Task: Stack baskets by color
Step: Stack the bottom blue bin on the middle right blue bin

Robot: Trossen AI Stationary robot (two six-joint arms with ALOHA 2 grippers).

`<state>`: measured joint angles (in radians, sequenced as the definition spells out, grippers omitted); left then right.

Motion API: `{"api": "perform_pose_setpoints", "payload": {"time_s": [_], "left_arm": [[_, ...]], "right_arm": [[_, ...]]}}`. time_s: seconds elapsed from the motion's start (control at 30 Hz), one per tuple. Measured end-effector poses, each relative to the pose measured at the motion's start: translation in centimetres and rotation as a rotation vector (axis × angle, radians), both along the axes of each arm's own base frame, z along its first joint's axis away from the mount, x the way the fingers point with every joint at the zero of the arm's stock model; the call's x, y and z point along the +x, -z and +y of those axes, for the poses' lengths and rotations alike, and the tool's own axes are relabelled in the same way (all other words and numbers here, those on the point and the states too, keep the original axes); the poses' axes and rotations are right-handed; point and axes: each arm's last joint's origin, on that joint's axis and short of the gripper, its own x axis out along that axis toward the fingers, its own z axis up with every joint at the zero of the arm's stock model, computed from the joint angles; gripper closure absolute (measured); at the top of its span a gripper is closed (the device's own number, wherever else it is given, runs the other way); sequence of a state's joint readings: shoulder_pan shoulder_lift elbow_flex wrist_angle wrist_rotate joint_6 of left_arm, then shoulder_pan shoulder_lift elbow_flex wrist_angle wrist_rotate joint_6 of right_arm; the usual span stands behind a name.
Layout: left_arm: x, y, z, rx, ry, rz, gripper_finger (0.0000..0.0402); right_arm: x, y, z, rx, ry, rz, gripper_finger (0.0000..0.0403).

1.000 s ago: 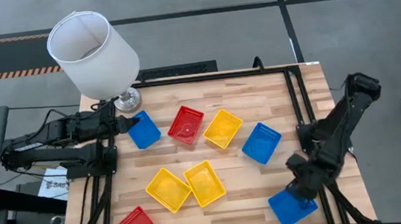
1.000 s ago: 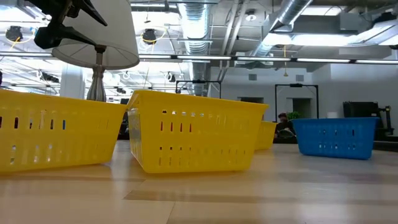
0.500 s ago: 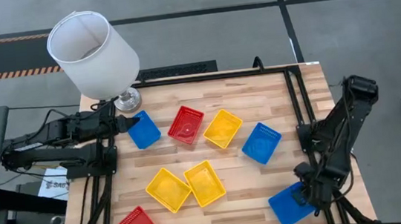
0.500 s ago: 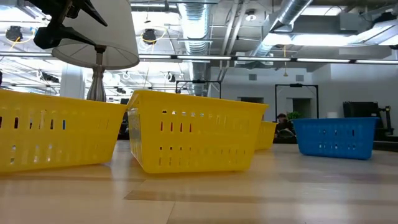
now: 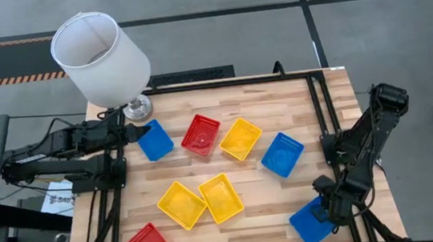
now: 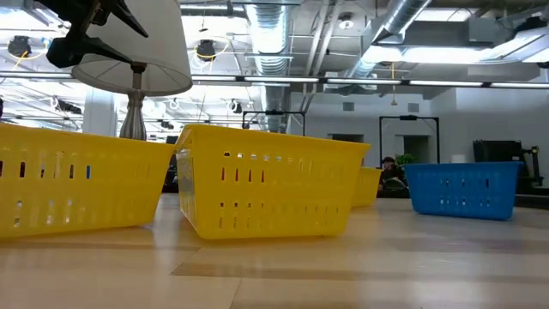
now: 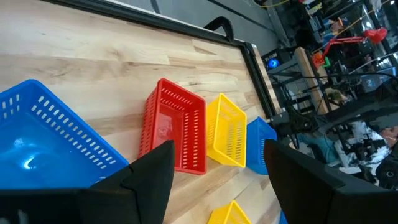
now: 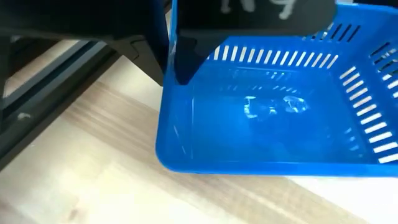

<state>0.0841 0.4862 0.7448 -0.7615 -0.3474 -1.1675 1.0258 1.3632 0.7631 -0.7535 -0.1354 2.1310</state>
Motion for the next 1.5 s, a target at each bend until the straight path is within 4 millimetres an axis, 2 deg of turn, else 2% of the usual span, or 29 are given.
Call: {"api": "perform_pose_setpoints", "payload": {"time_s": [0.17, 0.33, 0.43, 0.57, 0.7, 0.87, 1.1, 1.3, 1.5], "left_arm": [[-0.1, 0.1, 0.0, -0.001, -0.001, 0.014, 0.0168], [-0.1, 0.1, 0.0, -0.001, -0.001, 0.014, 0.0168], [-0.1, 0.1, 0.0, 0.005, 0.003, 0.017, 0.0168], [-0.1, 0.1, 0.0, 0.015, 0.009, 0.023, 0.0168], [-0.1, 0.1, 0.0, 0.015, 0.009, 0.023, 0.0168], [-0.1, 0.1, 0.0, 0.015, 0.009, 0.023, 0.0168], [-0.1, 0.1, 0.0, 0.015, 0.009, 0.023, 0.0168], [-0.1, 0.2, 0.0, 0.014, 0.009, 0.025, 0.0168], [-0.1, 0.2, 0.0, 0.017, 0.011, 0.029, 0.0168]], "right_arm": [[0.9, -1.4, -1.6, 0.029, 0.023, -0.047, 0.0394], [1.3, -5.1, -4.7, 0.037, 0.013, -0.173, 0.0397], [1.1, -8.1, -7.2, 0.005, -0.012, -0.233, 0.0397], [0.4, -11.5, -11.5, -0.118, -0.055, -0.25, 0.0399], [-0.2, -13.5, -15.4, -0.217, -0.133, -0.204, 0.04], [0.6, -13.9, -18.7, -0.277, -0.266, -0.225, 0.0399], [3.0, -13.3, -22.3, -0.291, -0.398, -0.302, 0.0399], [4.7, -12.5, -24.4, -0.249, -0.484, -0.357, 0.0397], [5.2, -11.7, -25.8, -0.157, -0.496, -0.383, 0.0393]]}}
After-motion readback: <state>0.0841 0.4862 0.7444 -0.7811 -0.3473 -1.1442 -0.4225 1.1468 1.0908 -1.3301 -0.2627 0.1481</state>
